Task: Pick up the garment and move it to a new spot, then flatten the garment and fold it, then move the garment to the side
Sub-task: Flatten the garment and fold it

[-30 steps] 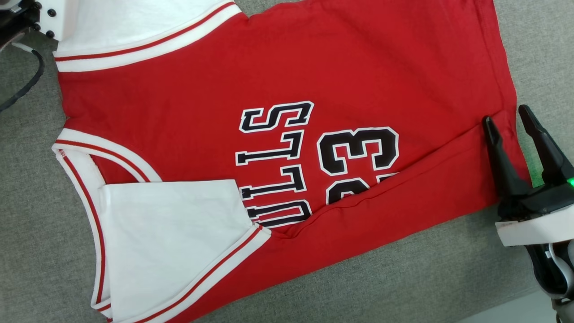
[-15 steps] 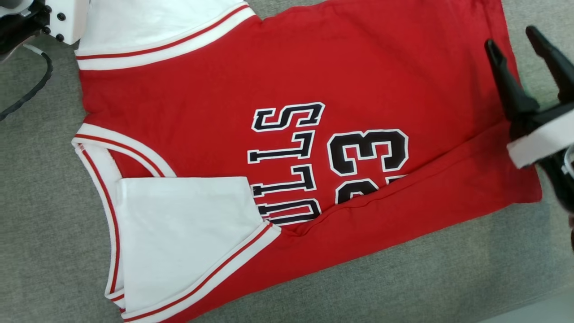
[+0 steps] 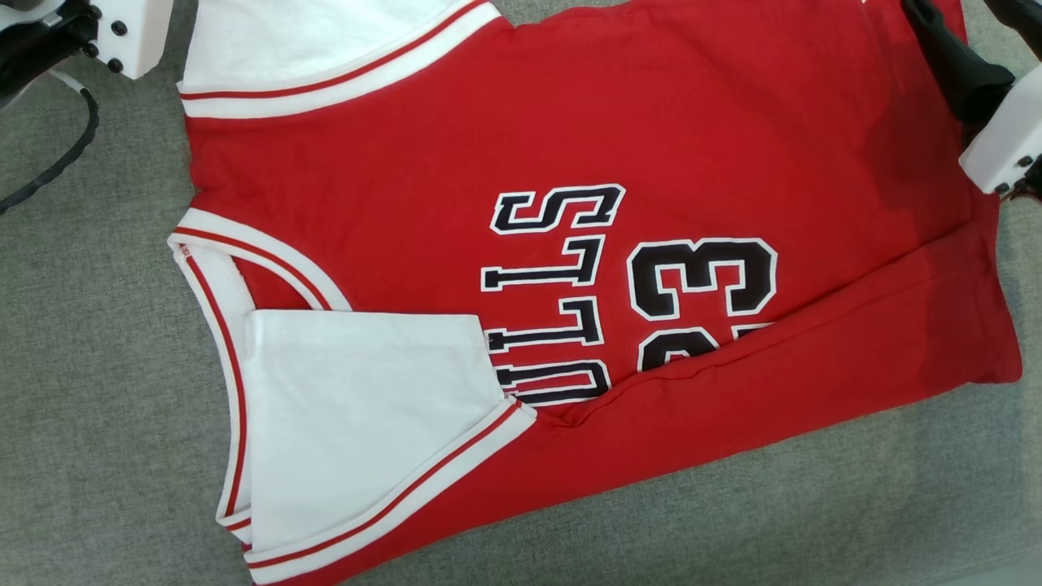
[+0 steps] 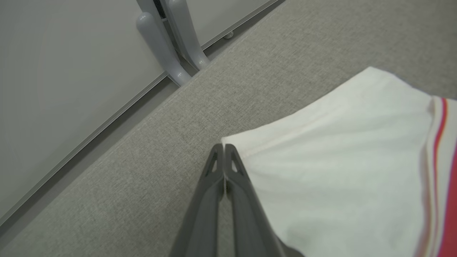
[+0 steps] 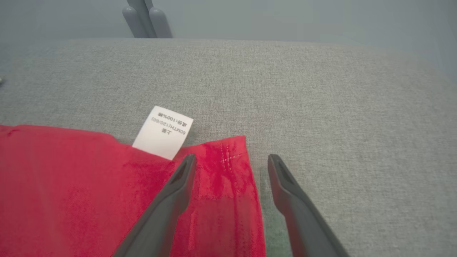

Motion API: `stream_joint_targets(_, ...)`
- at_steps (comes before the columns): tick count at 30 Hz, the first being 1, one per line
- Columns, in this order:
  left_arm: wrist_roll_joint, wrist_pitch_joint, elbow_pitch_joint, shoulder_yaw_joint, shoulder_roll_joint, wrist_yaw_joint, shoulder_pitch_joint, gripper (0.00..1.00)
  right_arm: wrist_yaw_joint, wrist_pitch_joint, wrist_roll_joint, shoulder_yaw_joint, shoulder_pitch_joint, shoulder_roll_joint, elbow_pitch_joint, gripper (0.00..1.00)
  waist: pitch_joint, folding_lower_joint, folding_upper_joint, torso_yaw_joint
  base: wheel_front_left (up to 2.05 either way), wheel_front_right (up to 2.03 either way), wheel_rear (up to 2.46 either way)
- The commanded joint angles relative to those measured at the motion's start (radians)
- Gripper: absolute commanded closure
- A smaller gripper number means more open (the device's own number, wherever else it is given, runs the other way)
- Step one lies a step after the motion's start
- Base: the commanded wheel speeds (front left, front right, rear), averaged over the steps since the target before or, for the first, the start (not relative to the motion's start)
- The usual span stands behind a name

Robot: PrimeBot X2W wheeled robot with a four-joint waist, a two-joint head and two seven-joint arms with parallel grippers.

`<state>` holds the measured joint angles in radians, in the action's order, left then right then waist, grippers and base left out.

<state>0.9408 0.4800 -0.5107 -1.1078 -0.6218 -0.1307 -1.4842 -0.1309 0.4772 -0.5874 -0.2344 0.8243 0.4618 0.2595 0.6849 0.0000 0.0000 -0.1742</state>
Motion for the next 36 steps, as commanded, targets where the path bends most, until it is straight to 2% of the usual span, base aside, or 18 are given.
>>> stream_joint_targets(1,0.005,-0.004,0.004,-0.006,-0.005,0.0,-0.021,1.0,0.0,0.025,-0.004,0.005,0.022,-0.005,0.008,0.0,0.0,0.0,0.0,0.003,0.0,0.0,0.0)
stream_joint_targets(9,0.023,-0.023,0.001,-0.03,0.004,0.0,-0.021,1.0,0.0,0.104,-0.006,0.014,0.059,-0.013,0.019,0.0,0.001,0.0,0.0,0.017,0.0,0.0,0.0)
stream_joint_targets(12,0.027,-0.027,-0.004,-0.037,0.005,0.0,-0.024,1.0,0.0,0.125,-0.001,0.018,0.057,-0.014,0.024,0.14,0.0,0.0,0.0,0.02,0.0,0.0,0.0)
stream_joint_targets(14,0.029,-0.03,-0.006,-0.043,0.006,0.0,-0.025,1.0,0.001,0.129,0.002,0.024,0.056,-0.014,0.023,0.18,0.0,0.0,0.0,0.022,0.0,0.0,0.0)
stream_joint_targets(16,0.032,-0.031,-0.007,-0.051,0.007,0.0,-0.024,1.0,0.0,0.136,0.005,0.026,0.054,-0.014,0.022,0.32,-0.001,0.0,0.0,0.023,0.0,0.0,0.0)
stream_joint_targets(17,0.032,-0.031,-0.007,-0.051,0.007,0.0,-0.024,1.0,0.0,0.136,0.005,0.026,0.054,-0.014,0.022,0.32,-0.001,0.0,0.0,0.023,0.0,0.0,0.0)
stream_joint_targets(18,0.035,-0.033,-0.008,-0.054,0.007,0.0,-0.025,1.0,0.0,0.141,0.007,0.028,0.053,-0.014,0.023,0.44,-0.001,0.0,0.0,0.024,0.0,0.0,0.0)
stream_joint_targets(19,0.035,-0.033,-0.009,-0.057,0.007,0.0,-0.027,1.0,0.001,0.144,0.008,0.029,0.052,-0.014,0.025,0.52,-0.001,0.0,0.0,0.025,0.0,0.0,0.0)
stream_joint_targets(23,0.044,-0.038,-0.012,-0.069,0.009,0.0,-0.033,1.0,0.001,0.163,0.014,0.039,0.052,-0.01,0.033,0.65,0.0,0.0,0.0,0.029,0.0,0.0,0.0)
stream_joint_targets(24,0.046,-0.038,-0.013,-0.072,0.01,0.0,-0.034,1.0,0.0,0.167,0.018,0.041,0.052,-0.009,0.033,0.76,0.0,0.0,0.0,0.03,0.0,0.0,0.0)
stream_joint_targets(25,0.046,-0.042,-0.014,-0.075,0.011,0.0,-0.035,1.0,0.0,0.168,0.019,0.042,0.051,-0.009,0.033,0.92,0.0,0.0,0.0,0.031,0.0,0.0,0.0)
stream_joint_targets(26,0.047,-0.044,-0.014,-0.078,0.011,0.0,-0.037,1.0,0.0,0.17,0.021,0.043,0.05,-0.008,0.032,1.0,-0.001,0.0,0.0,0.032,0.0,0.0,0.0)
stream_joint_targets(30,0.044,-0.067,-0.015,-0.09,0.009,0.0,-0.044,1.0,0.0,0.167,0.021,0.043,0.046,-0.003,0.021,1.0,-0.005,0.0,0.0,0.036,0.0,0.0,0.0)
stream_joint_targets(36,0.038,-0.156,-0.006,-0.101,0.002,0.0,-0.049,1.0,0.001,0.111,0.028,0.062,0.044,0.026,0.001,1.0,-0.023,0.0,0.0,0.048,0.0,0.0,0.0)
